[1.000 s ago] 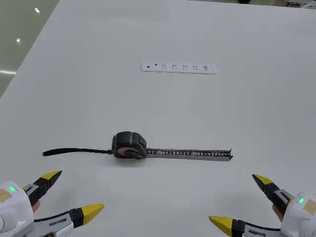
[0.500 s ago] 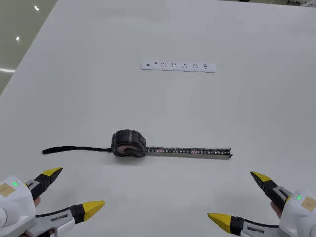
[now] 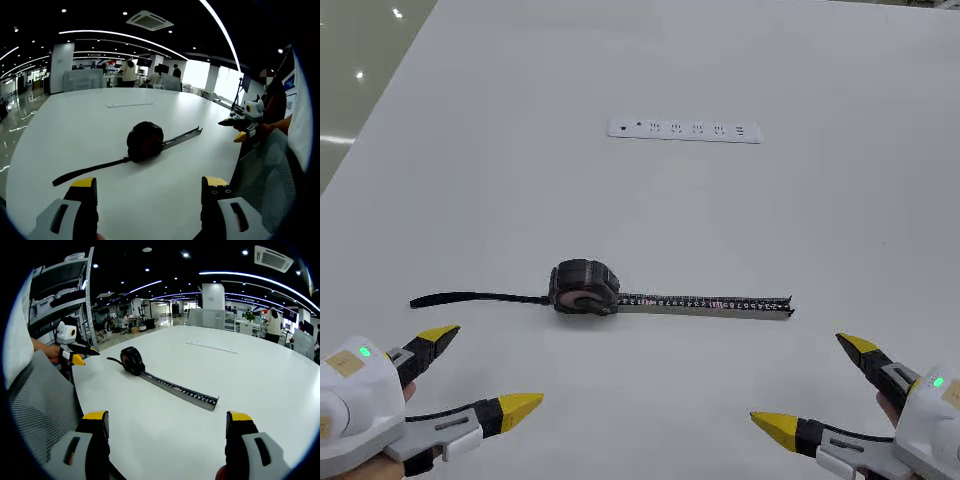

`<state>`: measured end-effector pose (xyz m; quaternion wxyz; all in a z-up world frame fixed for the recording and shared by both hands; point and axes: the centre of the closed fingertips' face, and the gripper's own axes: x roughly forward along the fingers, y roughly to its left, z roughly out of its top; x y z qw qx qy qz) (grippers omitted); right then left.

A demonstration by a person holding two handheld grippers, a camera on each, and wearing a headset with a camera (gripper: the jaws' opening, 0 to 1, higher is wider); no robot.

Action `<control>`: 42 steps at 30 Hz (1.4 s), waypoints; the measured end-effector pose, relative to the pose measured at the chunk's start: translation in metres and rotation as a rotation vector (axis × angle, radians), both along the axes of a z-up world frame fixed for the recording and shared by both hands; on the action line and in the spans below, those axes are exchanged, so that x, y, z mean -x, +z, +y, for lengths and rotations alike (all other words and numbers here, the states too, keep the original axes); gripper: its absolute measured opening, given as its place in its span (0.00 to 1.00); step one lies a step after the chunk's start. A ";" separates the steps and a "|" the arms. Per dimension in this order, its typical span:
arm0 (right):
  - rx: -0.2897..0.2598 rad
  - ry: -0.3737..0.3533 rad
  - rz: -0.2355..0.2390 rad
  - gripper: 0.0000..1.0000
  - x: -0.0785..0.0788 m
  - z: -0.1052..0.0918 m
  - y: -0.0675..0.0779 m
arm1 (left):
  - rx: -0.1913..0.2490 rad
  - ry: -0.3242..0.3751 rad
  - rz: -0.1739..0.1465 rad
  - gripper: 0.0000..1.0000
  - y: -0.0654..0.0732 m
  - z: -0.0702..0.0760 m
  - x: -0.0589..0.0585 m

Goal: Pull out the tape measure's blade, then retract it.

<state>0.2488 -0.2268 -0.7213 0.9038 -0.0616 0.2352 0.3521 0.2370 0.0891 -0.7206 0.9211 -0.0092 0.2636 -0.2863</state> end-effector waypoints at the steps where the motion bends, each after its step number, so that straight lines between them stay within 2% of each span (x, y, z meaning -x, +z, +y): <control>1: 0.001 0.001 -0.001 0.93 -0.001 0.000 0.000 | 0.000 -0.001 -0.001 0.83 0.001 -0.001 -0.001; 9: -0.003 -0.007 -0.009 0.93 -0.006 -0.002 0.002 | -0.004 -0.027 0.004 0.83 0.002 -0.006 -0.010; 13: 0.001 -0.006 -0.009 0.92 -0.006 -0.002 0.001 | -0.004 -0.029 0.004 0.82 0.002 -0.006 -0.010; 16: -0.008 -0.006 -0.010 0.92 -0.006 0.000 0.003 | -0.009 -0.042 0.006 0.82 0.004 -0.010 -0.017; 17: -0.011 -0.008 -0.011 0.92 -0.008 0.001 0.003 | -0.005 -0.050 0.013 0.82 0.006 -0.015 -0.026; 18: -0.009 -0.007 -0.012 0.92 -0.009 0.000 0.003 | -0.015 -0.060 0.018 0.82 0.004 -0.016 -0.028; 23: 0.006 0.003 -0.019 0.90 -0.010 0.000 0.003 | -0.016 -0.080 0.034 0.82 0.000 -0.020 -0.035; 34: -0.005 0.013 -0.022 0.90 -0.016 0.005 0.006 | -0.011 -0.088 0.039 0.82 0.001 -0.032 -0.053; 38: -0.008 0.013 -0.022 0.89 -0.016 0.005 0.006 | -0.011 -0.086 0.042 0.81 0.000 -0.032 -0.056; 42: -0.030 0.003 -0.026 0.89 -0.023 0.004 0.009 | 0.009 -0.074 0.028 0.81 0.009 -0.043 -0.064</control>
